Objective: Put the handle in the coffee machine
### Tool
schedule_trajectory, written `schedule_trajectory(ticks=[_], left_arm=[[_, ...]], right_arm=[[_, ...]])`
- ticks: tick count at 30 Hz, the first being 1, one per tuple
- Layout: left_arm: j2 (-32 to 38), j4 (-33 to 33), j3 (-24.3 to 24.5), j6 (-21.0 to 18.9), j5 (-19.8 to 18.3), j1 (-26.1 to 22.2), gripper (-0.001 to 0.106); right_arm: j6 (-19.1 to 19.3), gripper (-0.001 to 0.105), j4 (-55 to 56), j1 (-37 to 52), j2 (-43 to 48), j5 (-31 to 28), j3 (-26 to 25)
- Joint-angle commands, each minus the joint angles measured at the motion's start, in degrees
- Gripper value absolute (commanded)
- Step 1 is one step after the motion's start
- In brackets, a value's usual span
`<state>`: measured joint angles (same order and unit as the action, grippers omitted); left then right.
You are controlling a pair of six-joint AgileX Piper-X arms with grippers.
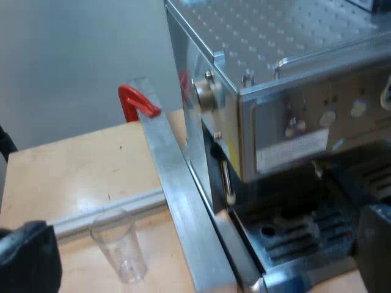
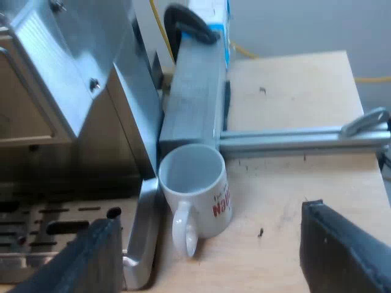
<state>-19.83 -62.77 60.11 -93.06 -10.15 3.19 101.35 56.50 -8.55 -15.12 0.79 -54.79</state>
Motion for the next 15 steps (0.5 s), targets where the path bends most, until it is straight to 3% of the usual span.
schedule_trajectory(ticks=[1,9,15], left_arm=[[5.2,0.1,-3.9,-0.4,1.4,-0.1,0.105],[15.3,-0.1,-10.2,-0.4,1.4,-0.1,0.105],[20.4,-2.3,-13.3,2.1,1.4,-0.1,0.105]], right_arm=[[2.6,0.063,0.3,0.4,3.5,0.3,-0.5],[4.1,0.063,4.0,0.4,10.0,0.4,0.7],[5.2,0.063,5.6,0.4,16.0,0.4,4.5]])
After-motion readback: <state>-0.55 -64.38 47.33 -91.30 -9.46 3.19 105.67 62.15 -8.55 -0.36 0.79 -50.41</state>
